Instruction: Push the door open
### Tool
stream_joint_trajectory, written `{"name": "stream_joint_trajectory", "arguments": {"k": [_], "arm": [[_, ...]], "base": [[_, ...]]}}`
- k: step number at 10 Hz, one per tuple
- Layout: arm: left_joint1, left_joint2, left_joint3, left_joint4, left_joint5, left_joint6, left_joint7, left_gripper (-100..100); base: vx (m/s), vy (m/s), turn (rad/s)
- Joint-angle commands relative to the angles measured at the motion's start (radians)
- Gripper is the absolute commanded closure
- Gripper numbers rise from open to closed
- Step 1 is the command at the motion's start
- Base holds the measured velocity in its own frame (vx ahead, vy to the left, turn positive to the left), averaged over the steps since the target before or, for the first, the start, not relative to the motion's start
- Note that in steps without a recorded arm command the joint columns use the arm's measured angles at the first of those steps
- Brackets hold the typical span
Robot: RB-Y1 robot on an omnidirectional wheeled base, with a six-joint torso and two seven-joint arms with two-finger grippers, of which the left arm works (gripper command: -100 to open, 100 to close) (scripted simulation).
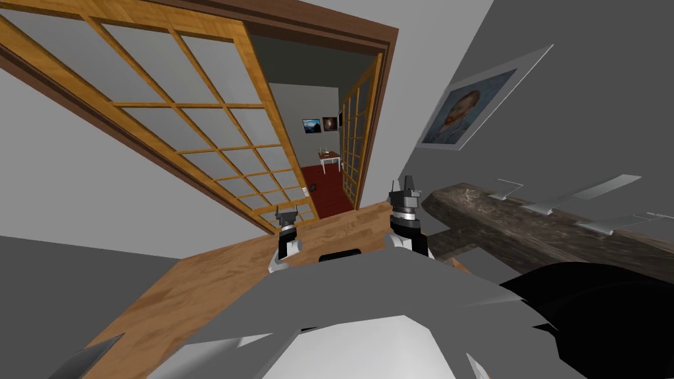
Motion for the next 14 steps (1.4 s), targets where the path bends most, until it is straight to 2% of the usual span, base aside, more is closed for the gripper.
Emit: {"name": "stream_joint_trajectory", "arguments": {"k": [1,3,4,5,6,11,14], "arm": [[-0.012,0.003,0.004,0.033,0.003,-0.010,0.015,-100],[-0.041,0.003,0.013,0.093,0.010,-0.025,0.060,-100],[-0.041,0.003,0.013,0.106,0.010,-0.025,0.060,-100],[-0.055,0.002,0.018,0.138,0.014,-0.032,0.081,-100],[-0.055,0.002,0.018,0.142,0.014,-0.032,0.081,-100],[-0.123,-0.005,0.042,0.318,0.031,-0.067,0.188,-100],[-0.162,-0.011,0.055,0.408,0.041,-0.087,0.249,-100]], "base": [[0.030,0.024,-0.029],[0.053,0.042,-0.073],[0.046,0.047,-0.036],[0.048,0.034,-0.057],[0.046,0.027,-0.025],[0.073,0.057,-0.081],[0.077,0.059,-0.078]]}}
